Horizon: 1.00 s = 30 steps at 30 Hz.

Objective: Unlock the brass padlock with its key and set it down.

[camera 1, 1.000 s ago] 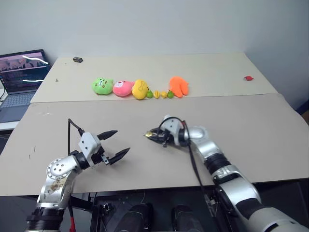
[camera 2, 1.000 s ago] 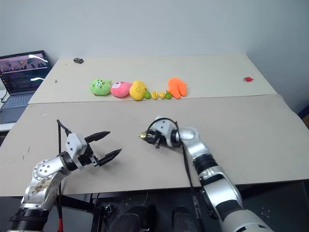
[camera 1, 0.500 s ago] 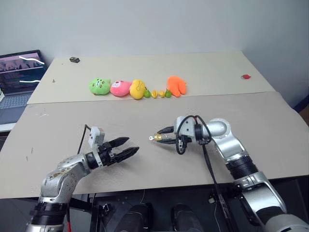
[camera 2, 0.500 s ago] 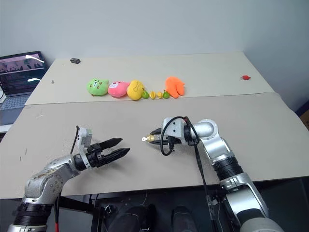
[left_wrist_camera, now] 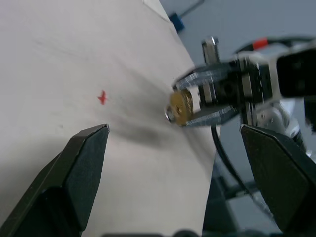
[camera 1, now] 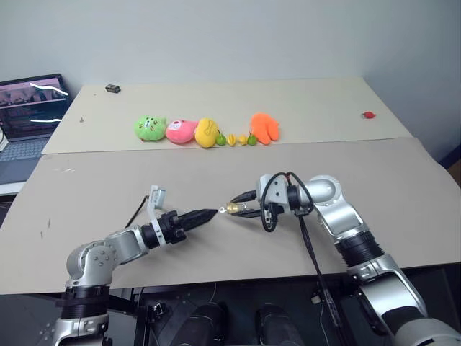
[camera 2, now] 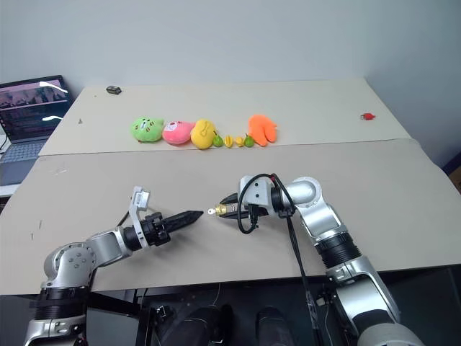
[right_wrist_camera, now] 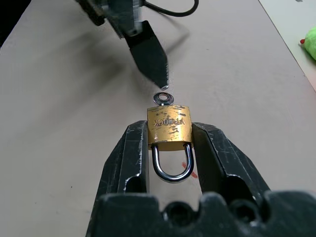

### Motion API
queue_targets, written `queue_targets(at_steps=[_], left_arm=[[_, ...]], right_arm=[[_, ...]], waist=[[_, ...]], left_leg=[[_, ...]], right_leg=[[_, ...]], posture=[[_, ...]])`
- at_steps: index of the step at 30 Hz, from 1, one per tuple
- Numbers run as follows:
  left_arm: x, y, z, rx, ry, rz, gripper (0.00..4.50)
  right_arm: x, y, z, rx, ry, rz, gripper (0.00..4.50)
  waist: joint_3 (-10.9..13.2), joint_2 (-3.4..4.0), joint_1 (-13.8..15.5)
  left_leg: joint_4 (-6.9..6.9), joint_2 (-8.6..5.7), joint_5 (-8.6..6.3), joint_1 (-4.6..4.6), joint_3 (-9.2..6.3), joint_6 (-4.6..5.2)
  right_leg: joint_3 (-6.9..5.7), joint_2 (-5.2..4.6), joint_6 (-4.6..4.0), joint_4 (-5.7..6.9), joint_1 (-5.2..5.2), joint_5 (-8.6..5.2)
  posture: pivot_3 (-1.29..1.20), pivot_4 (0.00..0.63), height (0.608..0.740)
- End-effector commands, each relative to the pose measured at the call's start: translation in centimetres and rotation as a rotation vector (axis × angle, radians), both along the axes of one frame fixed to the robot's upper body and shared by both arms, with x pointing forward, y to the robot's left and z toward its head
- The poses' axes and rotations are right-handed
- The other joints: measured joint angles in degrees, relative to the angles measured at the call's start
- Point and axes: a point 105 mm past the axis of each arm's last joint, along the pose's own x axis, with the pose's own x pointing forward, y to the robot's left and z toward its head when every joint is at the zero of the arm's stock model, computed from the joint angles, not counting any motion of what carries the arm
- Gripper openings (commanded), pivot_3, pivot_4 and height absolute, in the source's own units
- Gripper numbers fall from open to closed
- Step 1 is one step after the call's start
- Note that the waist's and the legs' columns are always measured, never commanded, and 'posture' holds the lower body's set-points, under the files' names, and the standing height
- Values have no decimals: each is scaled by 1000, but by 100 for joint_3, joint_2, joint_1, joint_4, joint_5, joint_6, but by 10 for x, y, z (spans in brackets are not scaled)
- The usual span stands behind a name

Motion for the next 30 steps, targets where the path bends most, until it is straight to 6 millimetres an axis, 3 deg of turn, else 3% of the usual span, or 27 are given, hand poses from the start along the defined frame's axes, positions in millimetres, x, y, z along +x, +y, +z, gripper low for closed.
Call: queue_targets(at_steps=[1,5,9,13,26,30], left_arm=[[7,2,1,-37,32,35,4500],[4,-9,0,-37,38,-1,4500],[1,-24,0,-50,45,-43,3464],[-6,-38,5,-62,35,-102,3464],[-17,-47,16,-138,34,-176,3464],[-16,-41,14,-158,51,-144,3464]], right_arm=[[-11,8,26,28,-90,81,914],[-15,10,31,33,-91,91,914],[-21,12,37,32,-99,116,914],[-19,11,37,30,-83,106,914],[-19,6,24,15,-30,85,914],[-15,-7,6,-33,4,50,914]], waist=[[0,-1,2],[-1,-2,-4],[-1,-2,7],[0,-5,18],[1,-6,55],[1,-6,80]], left_leg=[[0,-1,0,0,0,0],[-2,0,0,-1,1,0],[-1,0,0,-1,1,0],[1,0,0,-2,1,0],[1,0,0,-3,1,0],[1,0,0,-4,1,0]], right_leg=[[1,0,0,-1,0,0],[4,0,1,-4,1,0],[3,0,1,-3,1,0],[2,-1,1,-4,3,1],[3,-2,1,-6,3,1],[3,-2,1,-7,3,1]], posture=[[0,150,739],[0,150,739],[0,150,739],[0,150,739],[0,150,739],[0,150,739]])
